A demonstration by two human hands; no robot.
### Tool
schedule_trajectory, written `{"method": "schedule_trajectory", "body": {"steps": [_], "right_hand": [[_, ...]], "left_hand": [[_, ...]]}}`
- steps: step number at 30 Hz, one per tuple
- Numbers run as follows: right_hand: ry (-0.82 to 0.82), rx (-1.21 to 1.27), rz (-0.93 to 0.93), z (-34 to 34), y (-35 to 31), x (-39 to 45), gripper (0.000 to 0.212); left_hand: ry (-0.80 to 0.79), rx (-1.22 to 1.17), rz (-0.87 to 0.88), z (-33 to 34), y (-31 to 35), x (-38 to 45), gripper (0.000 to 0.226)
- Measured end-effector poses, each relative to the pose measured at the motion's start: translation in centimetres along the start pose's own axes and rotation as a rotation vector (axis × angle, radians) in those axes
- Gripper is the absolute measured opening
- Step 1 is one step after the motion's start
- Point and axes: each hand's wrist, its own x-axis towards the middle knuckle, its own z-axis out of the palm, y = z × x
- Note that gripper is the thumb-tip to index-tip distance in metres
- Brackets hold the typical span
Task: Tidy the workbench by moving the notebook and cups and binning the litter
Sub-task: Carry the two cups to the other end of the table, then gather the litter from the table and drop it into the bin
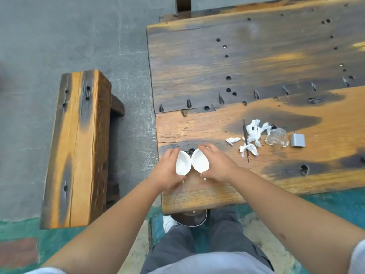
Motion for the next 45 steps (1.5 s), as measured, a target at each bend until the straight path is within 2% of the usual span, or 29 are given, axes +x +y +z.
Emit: {"method": "schedule_trajectory", "body": {"steps": [8, 13, 20, 25, 30, 36, 41, 45], "right_hand": [[-0.028, -0.050, -0.011, -0.4, -0.4, 0.1, 0.111], [-0.104, -0.085, -0.036, -1.1, 0.1, -0.7, 0.123], [0.013, -0.042, 0.038, -2.0, 1.1, -4.1, 0.116], [0.078, -0.007, 0.166, -2.0, 2.5, -8.7, 0.112], [0.170, 0.043, 0.302, -1.1, 3.6, -14.2, 0.109], [0.190, 0.102, 0.427, 0.1, 6.1, -18.8, 0.103], [0.154, 0.093, 0.451, -1.8, 10.2, -18.8, 0.100], [0.096, 0.047, 0.426, -5.1, 15.0, -16.7, 0.097]], "left_hand": [[-0.009, 0.046, -0.024, 0.1, -0.1, -0.1, 0.115], [0.011, 0.051, -0.075, -0.1, 0.5, -0.5, 0.126], [0.145, 0.108, -0.054, -2.1, 2.5, -2.2, 0.108], [0.187, 0.115, -0.019, -2.7, 5.5, -2.8, 0.107], [0.148, 0.154, 0.145, -2.0, 9.2, -3.2, 0.101], [0.064, 0.229, 0.283, -0.4, 13.3, -3.1, 0.099], [-0.008, 0.246, 0.270, 2.0, 16.6, -1.4, 0.097], [-0.047, 0.208, 0.180, 4.6, 19.3, 2.6, 0.094]]}}
